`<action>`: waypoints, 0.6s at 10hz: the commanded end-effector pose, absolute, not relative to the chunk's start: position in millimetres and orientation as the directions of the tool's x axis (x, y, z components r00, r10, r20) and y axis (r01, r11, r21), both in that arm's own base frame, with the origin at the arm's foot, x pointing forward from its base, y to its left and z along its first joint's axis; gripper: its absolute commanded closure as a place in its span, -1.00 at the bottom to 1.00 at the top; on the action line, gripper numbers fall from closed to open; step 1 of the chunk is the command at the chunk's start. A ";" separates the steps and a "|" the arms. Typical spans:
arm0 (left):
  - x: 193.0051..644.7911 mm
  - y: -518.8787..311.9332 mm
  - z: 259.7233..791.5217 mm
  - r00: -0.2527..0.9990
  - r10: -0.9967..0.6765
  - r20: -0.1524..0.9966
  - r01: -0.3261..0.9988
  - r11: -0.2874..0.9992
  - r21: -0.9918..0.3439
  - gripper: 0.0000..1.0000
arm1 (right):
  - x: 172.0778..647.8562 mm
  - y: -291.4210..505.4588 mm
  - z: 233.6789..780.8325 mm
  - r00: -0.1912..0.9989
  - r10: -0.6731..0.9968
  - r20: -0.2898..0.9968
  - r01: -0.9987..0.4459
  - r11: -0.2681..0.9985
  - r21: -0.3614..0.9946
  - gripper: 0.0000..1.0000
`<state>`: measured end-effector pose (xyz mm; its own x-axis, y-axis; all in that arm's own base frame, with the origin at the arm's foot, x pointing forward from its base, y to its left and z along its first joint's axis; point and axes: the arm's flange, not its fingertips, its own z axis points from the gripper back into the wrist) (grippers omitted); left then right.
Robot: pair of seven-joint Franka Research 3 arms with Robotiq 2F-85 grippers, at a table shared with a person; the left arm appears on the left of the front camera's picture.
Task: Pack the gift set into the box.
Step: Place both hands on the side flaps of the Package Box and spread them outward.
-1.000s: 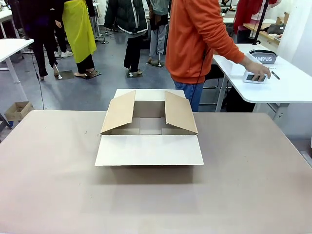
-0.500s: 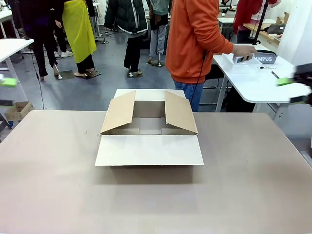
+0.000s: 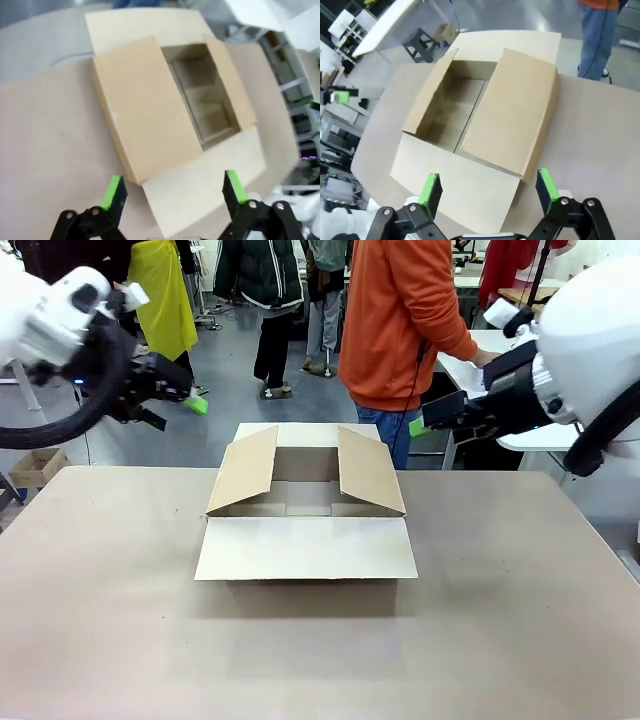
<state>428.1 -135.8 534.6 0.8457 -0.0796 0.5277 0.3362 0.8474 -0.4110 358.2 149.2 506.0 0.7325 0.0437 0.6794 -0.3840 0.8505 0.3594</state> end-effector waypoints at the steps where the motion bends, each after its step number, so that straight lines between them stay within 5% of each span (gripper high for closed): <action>1: 451.9 -158.5 541.1 0.861 -0.060 0.505 0.242 0.922 -0.303 -1.00 | 315.7 136.8 488.1 0.720 0.143 0.680 -0.457 0.834 0.309 -1.00; 3: 470.7 -211.7 536.6 0.877 -0.115 0.466 0.249 0.939 -0.236 -1.00 | 293.0 134.4 490.6 0.737 0.279 0.615 -0.527 0.808 0.265 -1.00; 4: 469.5 -215.4 535.1 0.904 -0.174 0.390 0.305 0.902 -0.305 -1.00 | 293.8 131.9 487.3 0.759 0.325 0.565 -0.553 0.780 0.294 -1.00; 5: 456.8 -192.1 528.6 0.851 -0.121 0.510 0.284 0.925 -0.254 -1.00 | 299.6 129.9 483.0 0.782 0.312 0.540 -0.531 0.787 0.315 -1.00; 6: 456.8 -192.1 528.6 0.851 -0.121 0.510 0.284 0.925 -0.254 -1.00 | 338.0 162.8 503.0 0.761 0.264 0.593 -0.516 0.801 0.305 -1.00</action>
